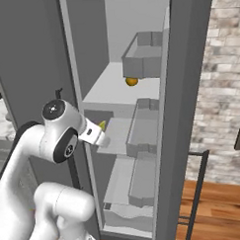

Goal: Place the cold items (orange and lemon wedge) from the fridge in one tupperware on the dining counter. Place the warm items (kebab skewer and hot dog) in the stove area in another tupperware.

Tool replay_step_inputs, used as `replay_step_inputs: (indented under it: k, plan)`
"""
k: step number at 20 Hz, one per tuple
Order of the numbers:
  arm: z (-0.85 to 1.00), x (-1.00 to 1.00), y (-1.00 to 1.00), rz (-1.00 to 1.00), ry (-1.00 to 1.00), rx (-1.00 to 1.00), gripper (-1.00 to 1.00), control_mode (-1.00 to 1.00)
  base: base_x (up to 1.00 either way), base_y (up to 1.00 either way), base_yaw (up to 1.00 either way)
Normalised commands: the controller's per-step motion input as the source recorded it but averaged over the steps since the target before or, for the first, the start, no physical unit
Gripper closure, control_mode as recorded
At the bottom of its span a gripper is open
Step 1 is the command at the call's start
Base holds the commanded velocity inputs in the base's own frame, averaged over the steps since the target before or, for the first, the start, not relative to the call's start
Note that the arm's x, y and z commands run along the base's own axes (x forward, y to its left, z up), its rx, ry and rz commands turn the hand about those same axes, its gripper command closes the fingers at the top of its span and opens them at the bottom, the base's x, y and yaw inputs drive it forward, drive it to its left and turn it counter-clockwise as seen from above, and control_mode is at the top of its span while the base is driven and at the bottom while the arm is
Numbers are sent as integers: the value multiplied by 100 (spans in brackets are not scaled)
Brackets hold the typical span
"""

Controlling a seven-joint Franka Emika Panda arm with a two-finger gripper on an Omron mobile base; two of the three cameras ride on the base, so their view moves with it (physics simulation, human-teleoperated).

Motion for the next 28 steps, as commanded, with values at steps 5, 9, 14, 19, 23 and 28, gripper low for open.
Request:
replay_step_inputs:
  k: [5, 9, 14, 19, 23, 28]
  plan:
    - [50, -61, 24, 0, 4, 0, 100, -100, 0, 0, 0]
    - [20, -70, 11, 0, 0, 0, 100, -100, 0, 0, 0]
    - [-7, -52, 20, 3, 0, -7, 100, -100, 0, 0, 0]
    - [-5, -37, 23, 3, 0, -4, 100, 100, -14, 6, 2]
    - [0, 0, 0, 0, 0, 0, 100, 100, -73, 55, 23]
    - [0, 0, 0, 0, 0, 0, 100, 100, -64, 75, 47]
